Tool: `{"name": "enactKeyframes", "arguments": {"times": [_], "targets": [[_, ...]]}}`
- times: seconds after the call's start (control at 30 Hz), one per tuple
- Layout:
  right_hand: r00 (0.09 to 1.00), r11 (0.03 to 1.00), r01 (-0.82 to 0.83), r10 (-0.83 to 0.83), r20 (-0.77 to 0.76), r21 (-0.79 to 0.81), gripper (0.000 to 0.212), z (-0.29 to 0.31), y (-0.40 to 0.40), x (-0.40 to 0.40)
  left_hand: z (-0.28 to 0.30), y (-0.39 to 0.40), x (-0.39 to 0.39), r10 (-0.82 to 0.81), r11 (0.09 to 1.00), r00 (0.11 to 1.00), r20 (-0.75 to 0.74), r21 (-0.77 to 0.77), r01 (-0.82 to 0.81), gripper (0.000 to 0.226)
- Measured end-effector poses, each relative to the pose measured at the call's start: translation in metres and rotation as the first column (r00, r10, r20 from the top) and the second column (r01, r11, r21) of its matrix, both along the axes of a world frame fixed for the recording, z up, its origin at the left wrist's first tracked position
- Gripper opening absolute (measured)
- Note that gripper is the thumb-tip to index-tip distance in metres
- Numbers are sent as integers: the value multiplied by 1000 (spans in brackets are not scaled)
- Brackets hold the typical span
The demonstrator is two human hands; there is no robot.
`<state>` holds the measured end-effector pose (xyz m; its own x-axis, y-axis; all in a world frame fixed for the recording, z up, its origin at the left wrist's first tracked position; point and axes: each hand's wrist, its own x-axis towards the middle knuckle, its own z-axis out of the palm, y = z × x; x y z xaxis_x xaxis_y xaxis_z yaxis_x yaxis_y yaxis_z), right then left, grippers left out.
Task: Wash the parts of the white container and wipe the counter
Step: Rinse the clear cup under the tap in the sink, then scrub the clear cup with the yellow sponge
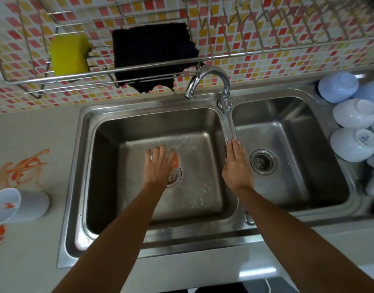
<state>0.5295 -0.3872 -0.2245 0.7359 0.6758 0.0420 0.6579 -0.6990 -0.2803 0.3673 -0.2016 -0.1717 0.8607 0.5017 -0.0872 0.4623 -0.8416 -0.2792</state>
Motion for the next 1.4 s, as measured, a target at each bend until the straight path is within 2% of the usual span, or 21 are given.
{"name": "enactKeyframes", "arguments": {"times": [0.1,0.2,0.3,0.4,0.47,0.57,0.63,0.73,0.83,0.9,0.97,1.03,1.13,1.23,1.4], "targets": [[1000,1000,-1,1,11,7,66,0,1,0,-1,4,-10,83,994,993,79,-70,-78,59],[1000,1000,-8,8,-9,-1,67,-1,0,3,-1,4,-25,232,951,961,149,-243,-192,58],[997,1000,-5,5,-77,1,66,0,-1,4,8,3,-45,374,879,905,202,-388,-277,65],[980,999,33,-27,-197,29,67,21,7,4,21,5,-69,460,830,843,281,-472,-296,73],[965,994,65,-41,-258,84,61,44,17,-4,34,6,-83,515,798,788,337,-524,-298,80],[977,971,20,32,-211,240,44,82,37,-35,58,12,-99,593,748,691,414,-600,-283,85],[978,929,-55,124,-167,367,36,108,55,-63,74,19,-108,604,739,644,469,-633,-232,82],[957,832,-167,267,-118,530,31,156,88,-100,98,31,-118,559,762,635,532,-632,-141,79],[926,692,-282,377,-1,665,25,214,127,-131,117,46,-122,533,770,598,599,-636,-50,74],[906,607,-349,415,90,714,26,252,154,-144,130,54,-123,517,777,556,651,-630,15,69],[890,571,-395,431,147,720,28,282,184,-147,146,58,-126,480,804,521,705,-592,60,68],[899,621,-396,412,148,676,28,306,214,-145,159,62,-130,462,817,512,724,-573,73,76],[923,774,-367,370,102,516,33,325,253,-134,166,72,-134,493,775,524,695,-624,98,88],[943,883,-316,331,15,348,40,325,280,-120,167,81,-136,531,732,483,697,-664,154,87],[946,945,-266,294,-135,191,43,318,302,-111,166,90,-138,566,674,516,643,-721,160,87]]}}
